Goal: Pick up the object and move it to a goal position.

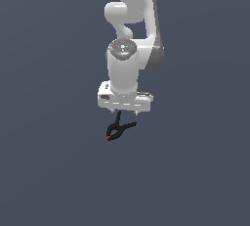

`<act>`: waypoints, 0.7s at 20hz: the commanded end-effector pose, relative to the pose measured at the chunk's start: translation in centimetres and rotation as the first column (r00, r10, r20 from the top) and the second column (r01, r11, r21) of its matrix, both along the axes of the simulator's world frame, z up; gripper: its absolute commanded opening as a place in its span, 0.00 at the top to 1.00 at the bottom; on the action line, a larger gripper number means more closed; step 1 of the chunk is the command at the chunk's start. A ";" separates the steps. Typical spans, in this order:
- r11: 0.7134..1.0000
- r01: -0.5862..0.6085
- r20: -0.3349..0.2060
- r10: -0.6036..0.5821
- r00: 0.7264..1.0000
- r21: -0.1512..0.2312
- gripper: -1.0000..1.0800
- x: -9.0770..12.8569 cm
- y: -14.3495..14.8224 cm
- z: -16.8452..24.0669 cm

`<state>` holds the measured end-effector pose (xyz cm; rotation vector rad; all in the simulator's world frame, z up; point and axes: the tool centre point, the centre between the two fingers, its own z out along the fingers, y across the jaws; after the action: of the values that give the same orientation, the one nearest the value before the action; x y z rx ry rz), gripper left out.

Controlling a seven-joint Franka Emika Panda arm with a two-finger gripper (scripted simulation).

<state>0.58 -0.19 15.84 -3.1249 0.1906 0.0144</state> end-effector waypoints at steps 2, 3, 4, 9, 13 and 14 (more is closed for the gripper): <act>0.998 0.069 -0.001 -0.069 0.998 0.001 0.04 0.1 -0.3 -1.1; 0.996 0.092 -0.001 -0.092 0.996 0.001 0.04 0.1 -0.5 -1.4; 0.993 0.118 -0.001 -0.118 0.993 0.001 0.04 0.2 -0.6 -1.8; 0.965 0.263 0.000 -0.263 0.965 -0.001 0.04 0.3 -1.4 -4.1; 0.928 0.372 0.001 -0.372 0.928 -0.004 0.04 0.4 -2.0 -5.8; 0.919 0.394 0.002 -0.394 0.919 -0.005 0.04 0.4 -2.2 -6.2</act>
<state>0.92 -2.13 10.22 -3.0408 0.7532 0.0109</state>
